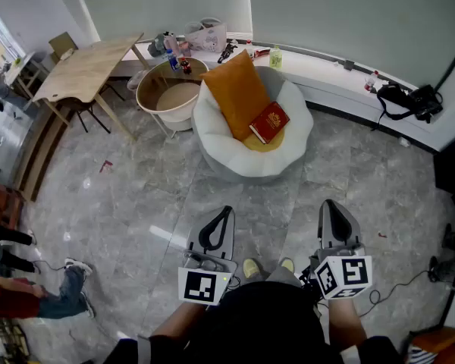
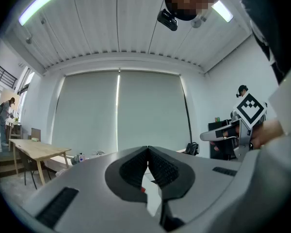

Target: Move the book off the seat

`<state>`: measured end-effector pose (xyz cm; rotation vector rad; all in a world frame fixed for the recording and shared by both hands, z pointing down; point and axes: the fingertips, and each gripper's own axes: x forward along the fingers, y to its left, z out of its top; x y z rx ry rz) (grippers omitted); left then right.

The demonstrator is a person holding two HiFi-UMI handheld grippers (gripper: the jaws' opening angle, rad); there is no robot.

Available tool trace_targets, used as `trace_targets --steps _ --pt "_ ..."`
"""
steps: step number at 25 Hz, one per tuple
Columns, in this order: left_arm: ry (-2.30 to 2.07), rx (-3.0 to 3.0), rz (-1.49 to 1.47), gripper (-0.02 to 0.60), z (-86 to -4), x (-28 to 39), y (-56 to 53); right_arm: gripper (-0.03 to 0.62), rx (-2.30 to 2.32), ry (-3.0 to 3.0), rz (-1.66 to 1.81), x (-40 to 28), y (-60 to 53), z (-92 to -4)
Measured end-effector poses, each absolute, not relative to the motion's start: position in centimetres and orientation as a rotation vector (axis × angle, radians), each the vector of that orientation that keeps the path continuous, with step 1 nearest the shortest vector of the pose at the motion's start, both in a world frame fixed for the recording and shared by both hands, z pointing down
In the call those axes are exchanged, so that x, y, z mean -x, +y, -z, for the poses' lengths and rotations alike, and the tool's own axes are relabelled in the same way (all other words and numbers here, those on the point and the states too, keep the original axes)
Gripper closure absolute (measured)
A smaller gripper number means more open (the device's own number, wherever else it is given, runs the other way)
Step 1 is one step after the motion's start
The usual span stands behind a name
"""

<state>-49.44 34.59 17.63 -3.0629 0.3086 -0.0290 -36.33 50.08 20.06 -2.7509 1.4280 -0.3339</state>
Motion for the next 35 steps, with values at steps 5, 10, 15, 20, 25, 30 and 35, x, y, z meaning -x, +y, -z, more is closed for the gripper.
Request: trace_targets --steps 5,10,15,20,25,30,35 --pt "0.292 3.067 0.033 0.571 -17.6 49.5 34.3 0.586 2.734 1.441 0.337 36.3 49.6 -20.0" --pt "0.253 3.073 0.022 0.571 -17.4 49.7 34.5 0.586 2.681 1.468 0.362 36.9 49.1 -20.0" --pt "0.224 3.092 0.012 0.571 -17.2 49.7 34.9 0.586 2.657 1.496 0.33 37.3 49.0 -19.3" --pt "0.222 3.112 0.035 0.571 -18.2 49.8 34.6 0.586 2.633 1.524 0.328 37.9 49.4 -19.5" --pt "0.18 3.108 0.02 0.571 -17.7 48.7 35.1 0.586 2.64 1.508 0.345 37.4 50.2 -19.6" --pt "0.131 3.096 0.019 0.571 -17.7 47.5 36.1 0.586 2.633 1.486 0.346 36.5 50.9 -19.9" --pt "0.137 3.091 0.002 0.571 -17.5 46.1 35.6 0.586 2.625 1.481 0.338 34.7 50.5 -20.1"
